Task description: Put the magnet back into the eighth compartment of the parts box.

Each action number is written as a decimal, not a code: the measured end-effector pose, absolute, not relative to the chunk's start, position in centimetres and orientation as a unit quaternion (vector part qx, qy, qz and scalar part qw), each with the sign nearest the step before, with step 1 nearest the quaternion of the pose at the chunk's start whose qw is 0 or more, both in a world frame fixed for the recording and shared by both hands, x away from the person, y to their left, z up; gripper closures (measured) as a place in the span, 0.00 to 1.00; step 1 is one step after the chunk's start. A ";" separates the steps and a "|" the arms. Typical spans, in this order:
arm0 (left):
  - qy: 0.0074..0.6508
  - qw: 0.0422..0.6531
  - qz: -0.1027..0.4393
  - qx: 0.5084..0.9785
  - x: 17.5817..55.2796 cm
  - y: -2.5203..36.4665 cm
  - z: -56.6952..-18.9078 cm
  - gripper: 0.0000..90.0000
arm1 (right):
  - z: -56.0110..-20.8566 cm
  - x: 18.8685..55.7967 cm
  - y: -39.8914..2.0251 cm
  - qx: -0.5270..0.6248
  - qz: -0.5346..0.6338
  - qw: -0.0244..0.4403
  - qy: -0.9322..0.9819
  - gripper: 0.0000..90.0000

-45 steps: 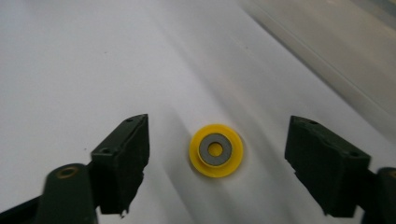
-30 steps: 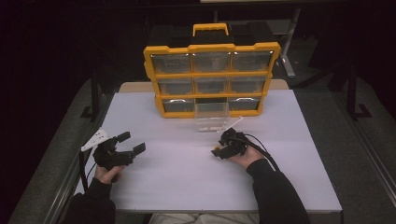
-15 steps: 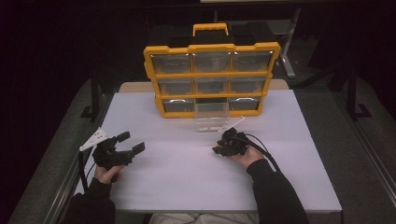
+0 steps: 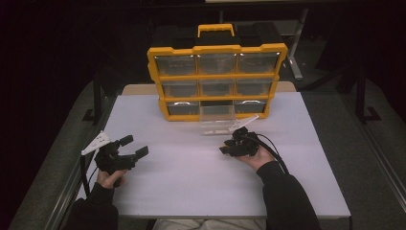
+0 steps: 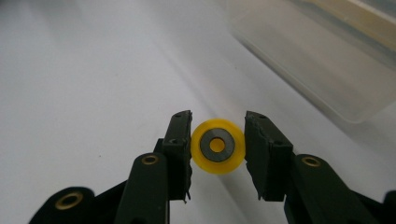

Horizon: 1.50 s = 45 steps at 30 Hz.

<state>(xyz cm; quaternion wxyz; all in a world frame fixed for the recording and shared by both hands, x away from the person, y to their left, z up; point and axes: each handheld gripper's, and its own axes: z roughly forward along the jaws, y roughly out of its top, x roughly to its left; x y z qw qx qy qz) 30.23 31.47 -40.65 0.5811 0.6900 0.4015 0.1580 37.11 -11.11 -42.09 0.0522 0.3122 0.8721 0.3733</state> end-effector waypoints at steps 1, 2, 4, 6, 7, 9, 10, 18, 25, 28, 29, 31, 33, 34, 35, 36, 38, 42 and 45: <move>0.401 0.581 0.158 0.690 30.2 31.5 -40.6 0.08 | -41.9 37.1 -11.2 0.311 0.375 0.051 0.872 0.68; 0.401 0.581 0.158 0.690 30.2 31.5 -40.6 0.08 | -41.6 37.1 -11.3 0.310 0.379 0.048 0.871 0.68; 0.402 0.581 0.159 0.690 30.2 31.4 -40.7 0.08 | -41.4 37.0 -11.4 0.310 0.382 0.043 0.869 0.68; 0.402 0.581 0.159 0.690 30.2 31.5 -40.6 0.08 | -40.8 37.0 -11.7 0.312 0.390 0.038 0.866 0.68; 0.402 0.582 0.159 0.689 30.2 31.5 -40.7 0.08 | -40.5 36.9 -11.8 0.311 0.391 0.038 0.866 0.68; 0.402 0.580 0.159 0.690 30.2 31.5 -40.7 0.08 | -40.2 36.9 -11.8 0.310 0.392 0.038 0.865 0.68; 0.404 0.579 0.157 0.690 30.2 31.4 -40.7 0.08 | -39.7 36.9 -11.8 0.306 0.392 0.041 0.867 0.68; 0.405 0.579 0.159 0.690 30.2 31.4 -40.7 0.08 | -37.8 36.7 -11.4 0.293 0.384 0.058 0.874 0.68; 0.406 0.578 0.161 0.689 30.2 31.4 -40.7 0.08 | -35.7 37.3 -10.9 0.286 0.392 0.059 0.872 0.68; 0.406 0.579 0.165 0.687 30.2 31.5 -40.7 0.08 | -35.2 37.4 -10.7 0.282 0.391 0.059 0.874 0.68; 0.408 0.579 0.165 0.686 30.2 31.5 -40.7 0.08 | -35.1 37.4 -10.6 0.282 0.390 0.060 0.875 0.68; 0.409 0.580 0.165 0.685 30.2 31.5 -40.7 0.08 | -35.0 37.5 -10.6 0.281 0.388 0.060 0.876 0.68; 0.409 0.579 0.165 0.686 30.2 31.5 -40.7 0.08 | -34.8 37.7 -10.5 0.282 0.382 0.067 0.877 0.68; 0.408 0.579 0.165 0.687 30.2 31.5 -40.7 0.08 | -34.6 37.8 -10.4 0.283 0.382 0.068 0.877 0.68; 0.408 0.578 0.165 0.687 30.2 31.5 -40.7 0.08 | -34.2 38.1 -10.3 0.282 0.386 0.068 0.876 0.68; 0.408 0.578 0.164 0.687 30.2 31.5 -40.7 0.08 | -34.2 38.1 -10.3 0.282 0.386 0.068 0.876 0.68; 0.408 0.578 0.164 0.687 30.2 31.5 -40.7 0.08 | -33.7 38.5 -10.1 0.282 0.388 0.067 0.875 0.68; 0.408 0.576 0.167 0.688 30.2 31.5 -40.7 0.08 | -33.3 38.9 -9.8 0.280 0.387 0.070 0.876 0.68; 0.408 0.576 0.168 0.689 30.2 31.5 -40.7 0.08 | -32.9 39.4 -9.6 0.279 0.386 0.071 0.876 0.68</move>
